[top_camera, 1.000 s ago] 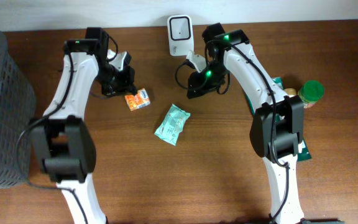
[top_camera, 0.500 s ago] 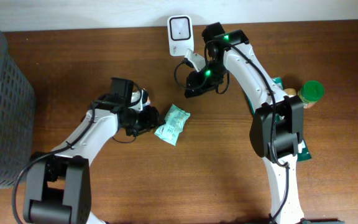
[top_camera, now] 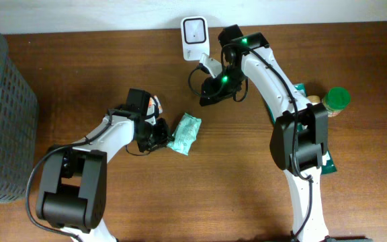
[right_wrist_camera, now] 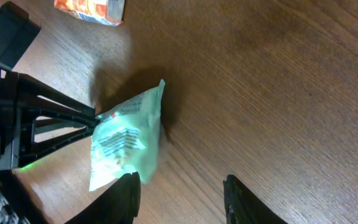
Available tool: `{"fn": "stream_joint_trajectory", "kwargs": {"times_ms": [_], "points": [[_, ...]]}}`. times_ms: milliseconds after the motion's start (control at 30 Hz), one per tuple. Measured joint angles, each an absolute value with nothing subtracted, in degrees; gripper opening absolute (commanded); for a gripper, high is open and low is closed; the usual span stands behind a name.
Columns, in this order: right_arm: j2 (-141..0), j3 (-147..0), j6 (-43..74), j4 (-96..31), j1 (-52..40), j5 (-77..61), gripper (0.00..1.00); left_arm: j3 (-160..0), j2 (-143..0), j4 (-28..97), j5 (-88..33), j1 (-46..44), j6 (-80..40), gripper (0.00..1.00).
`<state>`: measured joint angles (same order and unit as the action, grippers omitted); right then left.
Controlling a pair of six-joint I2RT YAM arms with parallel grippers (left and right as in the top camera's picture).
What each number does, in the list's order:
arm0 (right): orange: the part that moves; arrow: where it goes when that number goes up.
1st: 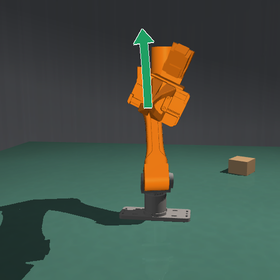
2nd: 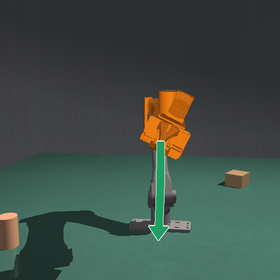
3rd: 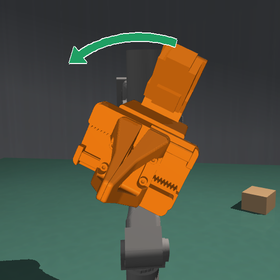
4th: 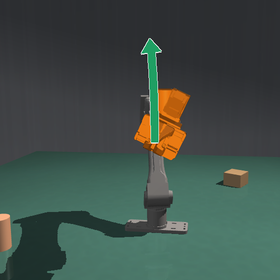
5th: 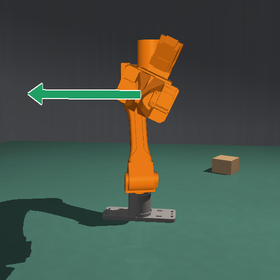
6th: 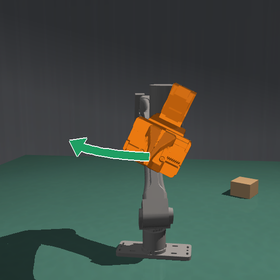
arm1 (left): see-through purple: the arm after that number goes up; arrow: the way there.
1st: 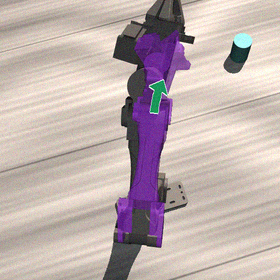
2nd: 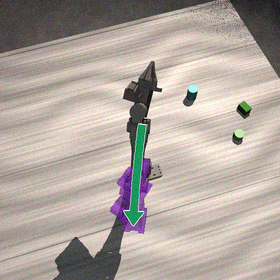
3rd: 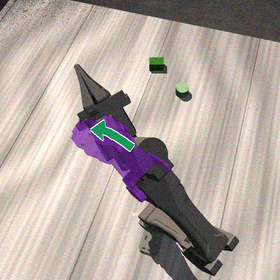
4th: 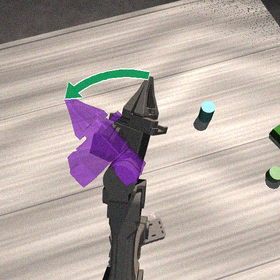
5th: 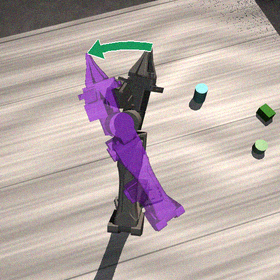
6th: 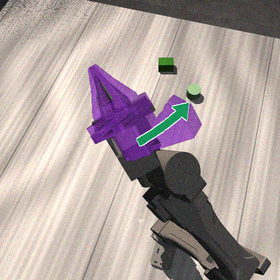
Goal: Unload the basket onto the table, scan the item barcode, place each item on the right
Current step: 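Grasp the light green pouch with the left gripper and hold it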
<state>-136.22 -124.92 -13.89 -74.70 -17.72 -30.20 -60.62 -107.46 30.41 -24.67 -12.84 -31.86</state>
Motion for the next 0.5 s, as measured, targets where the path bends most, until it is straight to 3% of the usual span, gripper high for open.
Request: {"fn": "stream_joint_trajectory", "kwargs": {"times_ms": [133, 400, 500], "points": [[-136.22, -124.70, -13.89, -74.70, -18.02, -30.35, 0.44, -60.64, -108.03, 29.89, -25.10, -12.80, -31.92, 0.19], [-137.71, -121.58, -13.43, -72.40, -22.65, -32.49, 0.50, -60.66, -108.42, 29.89, -25.06, -12.80, -31.73, 0.01], [-138.63, -120.81, -13.41, -71.68, -23.73, -33.87, 0.48, -60.64, -108.64, 29.93, -25.08, -12.80, -31.73, 0.00]]}}
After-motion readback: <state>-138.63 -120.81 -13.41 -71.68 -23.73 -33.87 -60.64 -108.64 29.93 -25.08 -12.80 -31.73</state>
